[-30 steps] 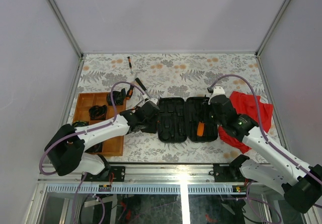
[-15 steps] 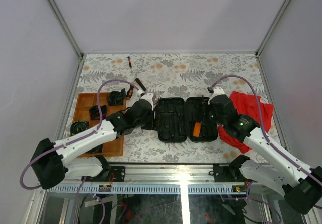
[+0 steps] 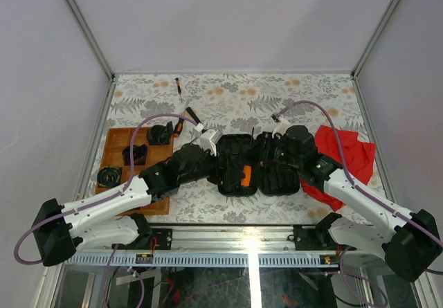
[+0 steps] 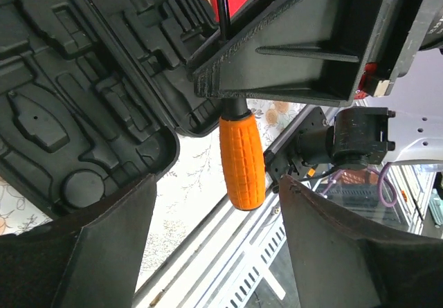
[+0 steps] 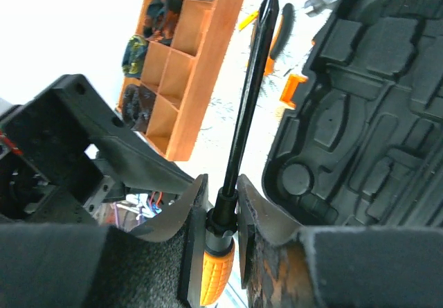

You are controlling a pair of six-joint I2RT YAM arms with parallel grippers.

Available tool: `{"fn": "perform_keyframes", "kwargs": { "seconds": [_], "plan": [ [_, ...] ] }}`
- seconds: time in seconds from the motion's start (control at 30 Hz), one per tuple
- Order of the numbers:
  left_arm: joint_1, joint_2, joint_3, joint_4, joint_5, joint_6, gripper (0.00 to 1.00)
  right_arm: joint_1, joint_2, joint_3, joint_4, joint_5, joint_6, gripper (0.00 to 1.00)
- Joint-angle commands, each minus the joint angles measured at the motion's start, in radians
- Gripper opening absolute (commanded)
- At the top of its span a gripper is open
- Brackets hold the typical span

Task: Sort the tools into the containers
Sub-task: Place the screwdriver in the storage box.

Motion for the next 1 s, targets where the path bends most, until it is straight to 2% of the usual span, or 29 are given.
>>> {"fn": "perform_keyframes", "kwargs": {
  "seconds": [0.0, 0.23, 0.57, 0.87, 0.97],
  "plan": [
    [-0.005, 0.011, -0.017, 0.112, 0.044, -0.018, 0.7, 0.0, -0.01, 0.012, 0.138, -0.098, 0.04, 0.0],
    [-0.007, 0.061, -0.02, 0.184, 0.06, -0.037, 0.69, 0.003, -0.011, -0.007, 0.148, -0.156, 0.024, 0.01],
    [-0.005, 0.105, 0.003, 0.222, 0.05, -0.053, 0.51, 0.007, 0.008, -0.013, 0.151, -0.199, 0.01, 0.02],
    [-0.005, 0.126, 0.006, 0.244, 0.046, -0.071, 0.16, 0.008, 0.009, -0.011, 0.125, -0.173, -0.005, 0.06],
    [-0.005, 0.133, 0.005, 0.246, 0.051, -0.073, 0.01, 0.007, -0.01, -0.01, 0.106, -0.114, -0.005, 0.14]
  ]
}}
